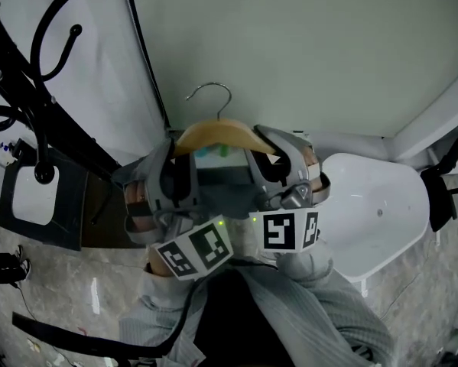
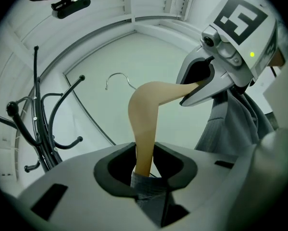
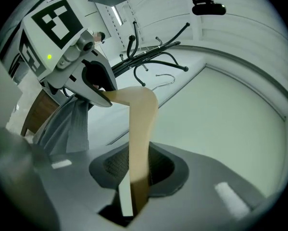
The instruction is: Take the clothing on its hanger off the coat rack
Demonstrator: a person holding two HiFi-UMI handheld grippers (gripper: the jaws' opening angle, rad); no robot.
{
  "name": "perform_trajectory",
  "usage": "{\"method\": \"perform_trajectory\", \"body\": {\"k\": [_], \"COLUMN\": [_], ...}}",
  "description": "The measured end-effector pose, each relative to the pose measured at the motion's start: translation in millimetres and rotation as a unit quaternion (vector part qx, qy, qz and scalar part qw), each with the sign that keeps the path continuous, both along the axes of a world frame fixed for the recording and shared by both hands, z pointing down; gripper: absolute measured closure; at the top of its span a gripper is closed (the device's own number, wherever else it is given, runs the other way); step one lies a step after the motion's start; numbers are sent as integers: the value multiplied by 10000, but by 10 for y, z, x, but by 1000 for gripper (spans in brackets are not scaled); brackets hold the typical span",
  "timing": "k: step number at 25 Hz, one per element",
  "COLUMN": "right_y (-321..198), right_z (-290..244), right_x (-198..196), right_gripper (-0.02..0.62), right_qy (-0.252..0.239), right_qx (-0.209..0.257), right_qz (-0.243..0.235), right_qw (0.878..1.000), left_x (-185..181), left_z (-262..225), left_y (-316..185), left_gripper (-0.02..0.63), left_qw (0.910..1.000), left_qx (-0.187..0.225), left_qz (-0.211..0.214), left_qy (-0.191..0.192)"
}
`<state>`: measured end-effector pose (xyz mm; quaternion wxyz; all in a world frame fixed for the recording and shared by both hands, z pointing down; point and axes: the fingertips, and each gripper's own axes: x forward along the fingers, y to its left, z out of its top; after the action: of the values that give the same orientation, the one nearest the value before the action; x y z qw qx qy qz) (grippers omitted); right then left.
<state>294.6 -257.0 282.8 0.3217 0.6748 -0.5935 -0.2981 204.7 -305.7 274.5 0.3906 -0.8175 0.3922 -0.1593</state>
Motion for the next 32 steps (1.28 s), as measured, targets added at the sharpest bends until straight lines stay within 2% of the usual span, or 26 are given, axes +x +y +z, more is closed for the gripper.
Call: {"method": "perform_trajectory", "body": {"k": [8, 21, 32], "right_y": [129, 51, -110], "right_z": [157, 267, 276], "right_x": [125, 112, 38], "right_gripper": [511, 512, 512], "right_qy": [-91, -347, -244], "right_qx": [-152, -277, -216], "right_qz": [289, 179, -14], "right_qw": [9994, 9989, 9995], "left_x": [163, 154, 65], "left_z": [156, 236, 259], "left_y": [75, 10, -116], "left_gripper": [494, 492, 492], "left_qw": [9994, 9992, 9994], "left_qx": [-142, -205, -210], "left_qz": [281, 168, -22], "left_qy": [-122, -303, -260]}}
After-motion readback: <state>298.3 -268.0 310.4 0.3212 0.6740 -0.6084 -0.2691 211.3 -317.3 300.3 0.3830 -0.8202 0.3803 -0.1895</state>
